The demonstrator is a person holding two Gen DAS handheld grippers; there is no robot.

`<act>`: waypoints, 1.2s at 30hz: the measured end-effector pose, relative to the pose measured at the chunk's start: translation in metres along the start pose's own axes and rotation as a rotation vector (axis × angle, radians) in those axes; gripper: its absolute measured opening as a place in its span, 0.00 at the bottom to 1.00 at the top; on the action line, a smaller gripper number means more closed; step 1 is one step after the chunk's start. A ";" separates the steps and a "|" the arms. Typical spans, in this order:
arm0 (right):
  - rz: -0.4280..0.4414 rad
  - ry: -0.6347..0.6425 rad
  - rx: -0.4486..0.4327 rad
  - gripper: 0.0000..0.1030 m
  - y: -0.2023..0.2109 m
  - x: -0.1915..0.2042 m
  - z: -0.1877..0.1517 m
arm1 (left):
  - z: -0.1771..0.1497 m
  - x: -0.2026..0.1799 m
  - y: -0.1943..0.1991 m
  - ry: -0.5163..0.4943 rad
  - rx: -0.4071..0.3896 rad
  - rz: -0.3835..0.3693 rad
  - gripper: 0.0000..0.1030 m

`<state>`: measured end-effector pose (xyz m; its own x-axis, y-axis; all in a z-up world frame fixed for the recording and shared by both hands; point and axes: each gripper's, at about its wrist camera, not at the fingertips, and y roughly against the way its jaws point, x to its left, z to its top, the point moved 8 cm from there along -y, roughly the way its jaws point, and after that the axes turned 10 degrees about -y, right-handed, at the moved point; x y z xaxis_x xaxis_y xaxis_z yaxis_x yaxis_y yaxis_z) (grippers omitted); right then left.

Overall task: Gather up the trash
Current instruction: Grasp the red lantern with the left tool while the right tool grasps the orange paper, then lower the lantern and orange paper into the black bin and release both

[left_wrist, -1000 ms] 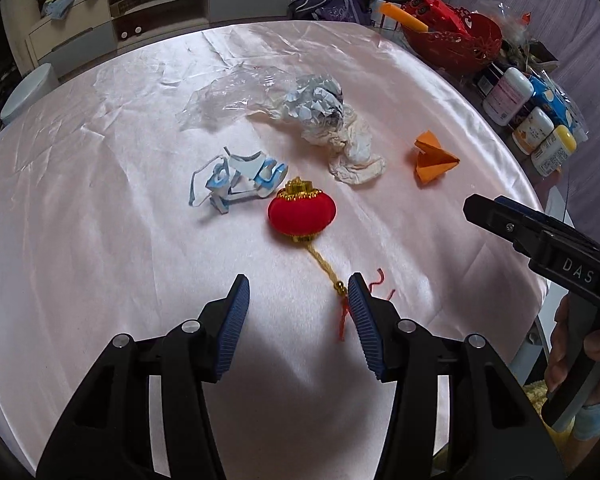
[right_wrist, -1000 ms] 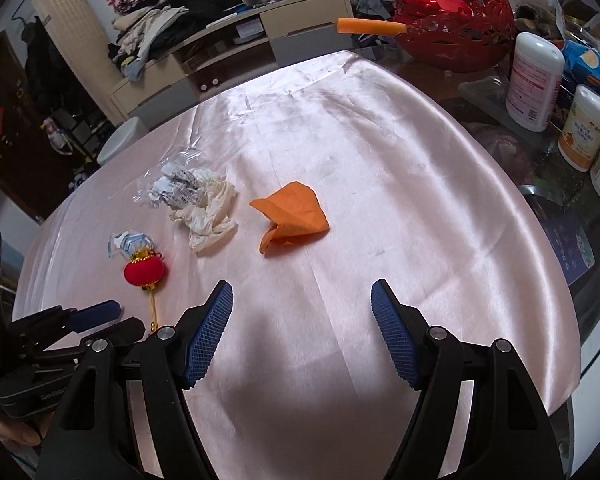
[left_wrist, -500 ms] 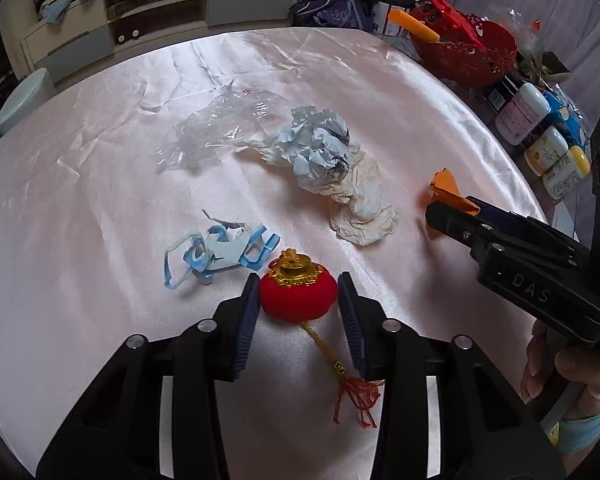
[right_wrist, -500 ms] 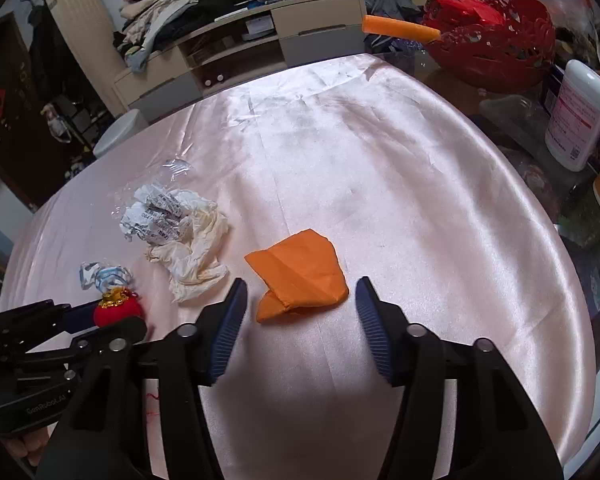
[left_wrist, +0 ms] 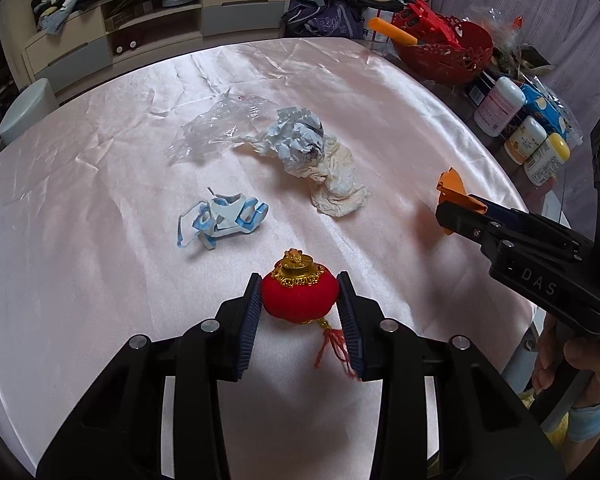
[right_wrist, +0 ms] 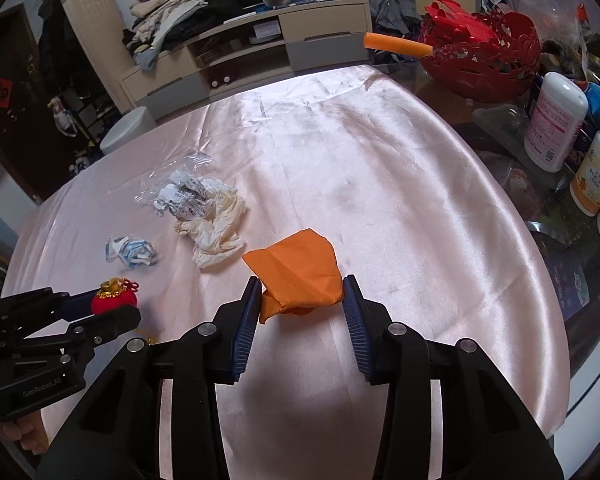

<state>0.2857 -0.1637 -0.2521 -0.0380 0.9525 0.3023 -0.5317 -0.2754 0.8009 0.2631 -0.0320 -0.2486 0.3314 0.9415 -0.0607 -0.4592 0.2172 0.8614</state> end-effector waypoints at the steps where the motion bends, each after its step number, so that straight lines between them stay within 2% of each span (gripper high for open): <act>1: -0.002 0.003 -0.001 0.42 0.006 0.000 -0.004 | -0.003 -0.003 0.005 -0.005 -0.004 -0.003 0.34; 12: 0.008 -0.033 -0.006 0.42 0.070 -0.007 -0.062 | -0.055 -0.040 0.040 -0.078 -0.018 -0.039 0.34; 21: 0.020 -0.068 0.030 0.42 0.099 -0.020 -0.121 | -0.107 -0.070 0.060 -0.093 -0.004 -0.071 0.34; 36: 0.030 -0.119 0.119 0.42 0.100 -0.037 -0.197 | -0.179 -0.108 0.052 -0.106 0.071 -0.102 0.34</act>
<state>0.0675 -0.2007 -0.2853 0.0523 0.9233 0.3805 -0.4279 -0.3235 0.8439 0.0561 -0.0760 -0.2881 0.4601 0.8823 -0.0995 -0.3607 0.2882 0.8870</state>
